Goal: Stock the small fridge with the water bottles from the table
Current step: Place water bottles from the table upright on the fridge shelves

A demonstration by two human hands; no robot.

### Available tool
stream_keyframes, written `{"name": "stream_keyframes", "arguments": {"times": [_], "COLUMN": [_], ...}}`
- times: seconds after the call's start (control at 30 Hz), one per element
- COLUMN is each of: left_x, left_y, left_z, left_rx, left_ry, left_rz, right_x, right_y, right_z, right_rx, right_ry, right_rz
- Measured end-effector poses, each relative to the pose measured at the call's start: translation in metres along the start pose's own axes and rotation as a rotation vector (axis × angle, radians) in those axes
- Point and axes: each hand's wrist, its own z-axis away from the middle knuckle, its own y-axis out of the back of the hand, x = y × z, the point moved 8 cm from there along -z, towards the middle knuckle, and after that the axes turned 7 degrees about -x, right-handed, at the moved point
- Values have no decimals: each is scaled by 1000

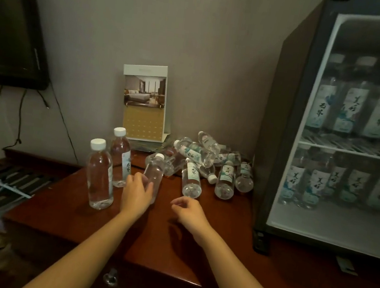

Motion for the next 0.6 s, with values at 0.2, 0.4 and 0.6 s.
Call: {"name": "stream_keyframes", "arguments": {"times": [0.2,0.4,0.6], "left_x": [-19,-31,-20], "left_y": [-25,-38,-37], "left_z": [-8,-3,8], "left_rx": [-203,-442,-557], "left_ry": [243,320,197], "left_rz": [213,546,470], "right_x": [-1,-4,-2], "right_y": [-20,-42,-48], "right_z": [-22,-43,-59], "right_rx": [-19,-111,-22], "right_ry": [-100,-156,-119], "right_rz": [-197,-437,-511]}}
